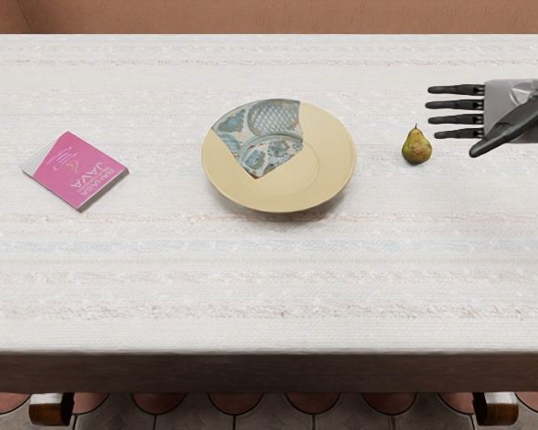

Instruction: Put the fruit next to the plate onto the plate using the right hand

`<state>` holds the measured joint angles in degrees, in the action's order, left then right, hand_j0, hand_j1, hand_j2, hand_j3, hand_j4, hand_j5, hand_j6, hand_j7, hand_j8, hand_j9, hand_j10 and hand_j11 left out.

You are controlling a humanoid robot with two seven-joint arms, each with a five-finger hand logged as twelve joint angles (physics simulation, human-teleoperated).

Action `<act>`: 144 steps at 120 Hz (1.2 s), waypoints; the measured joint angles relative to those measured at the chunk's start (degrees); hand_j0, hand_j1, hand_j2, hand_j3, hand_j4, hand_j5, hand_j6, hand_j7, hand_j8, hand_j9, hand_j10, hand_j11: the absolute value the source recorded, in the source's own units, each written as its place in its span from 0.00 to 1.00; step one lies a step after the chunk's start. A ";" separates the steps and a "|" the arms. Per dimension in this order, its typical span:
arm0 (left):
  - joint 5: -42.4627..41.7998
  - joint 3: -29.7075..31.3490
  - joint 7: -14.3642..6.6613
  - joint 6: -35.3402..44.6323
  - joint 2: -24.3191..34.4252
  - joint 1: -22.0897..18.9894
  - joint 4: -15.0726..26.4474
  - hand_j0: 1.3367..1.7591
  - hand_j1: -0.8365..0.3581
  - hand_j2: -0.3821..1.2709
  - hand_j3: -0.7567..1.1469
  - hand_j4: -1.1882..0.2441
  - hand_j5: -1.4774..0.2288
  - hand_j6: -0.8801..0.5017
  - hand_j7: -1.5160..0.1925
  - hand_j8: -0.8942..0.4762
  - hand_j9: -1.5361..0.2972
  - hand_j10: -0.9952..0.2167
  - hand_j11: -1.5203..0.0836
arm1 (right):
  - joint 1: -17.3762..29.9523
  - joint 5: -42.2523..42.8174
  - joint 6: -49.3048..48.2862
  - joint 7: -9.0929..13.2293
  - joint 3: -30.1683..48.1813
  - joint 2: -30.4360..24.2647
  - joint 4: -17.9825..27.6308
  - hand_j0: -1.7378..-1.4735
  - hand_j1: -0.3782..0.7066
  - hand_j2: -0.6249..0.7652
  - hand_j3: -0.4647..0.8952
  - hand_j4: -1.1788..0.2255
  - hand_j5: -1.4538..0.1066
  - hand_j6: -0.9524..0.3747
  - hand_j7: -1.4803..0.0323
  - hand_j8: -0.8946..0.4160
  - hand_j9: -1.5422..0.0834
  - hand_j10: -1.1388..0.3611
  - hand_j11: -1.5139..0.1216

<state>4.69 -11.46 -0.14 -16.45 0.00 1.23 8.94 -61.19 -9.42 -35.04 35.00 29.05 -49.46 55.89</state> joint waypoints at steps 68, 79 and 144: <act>-0.02 0.04 0.00 -0.01 0.00 2.72 0.00 0.76 0.97 0.23 0.40 0.82 0.85 0.62 0.87 0.64 0.82 0.80 0.93 | -7.48 25.80 0.01 0.00 -0.10 6.90 -0.70 0.30 0.03 0.45 0.34 0.84 0.93 0.72 0.98 0.68 0.95 0.76 0.93; 0.02 0.05 0.00 0.00 0.00 2.73 -0.03 0.76 0.97 0.23 0.40 0.82 0.85 0.62 0.87 0.64 0.82 0.80 0.93 | -8.44 33.47 0.01 0.00 -0.37 9.02 -0.59 0.30 0.03 0.45 0.34 0.84 0.93 0.72 0.98 0.68 0.95 0.76 0.93; 0.06 0.03 0.00 0.01 0.00 2.46 -0.07 0.76 0.97 0.23 0.40 0.82 0.85 0.62 0.87 0.64 0.82 0.80 0.93 | -6.29 57.21 20.95 -0.04 -6.23 16.39 1.74 0.30 0.03 0.45 0.34 0.84 0.93 0.71 0.98 0.68 0.95 0.76 0.93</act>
<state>4.75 -11.43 -0.13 -16.44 0.00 3.69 8.88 -67.48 47.79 -14.09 34.96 22.82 -33.07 57.63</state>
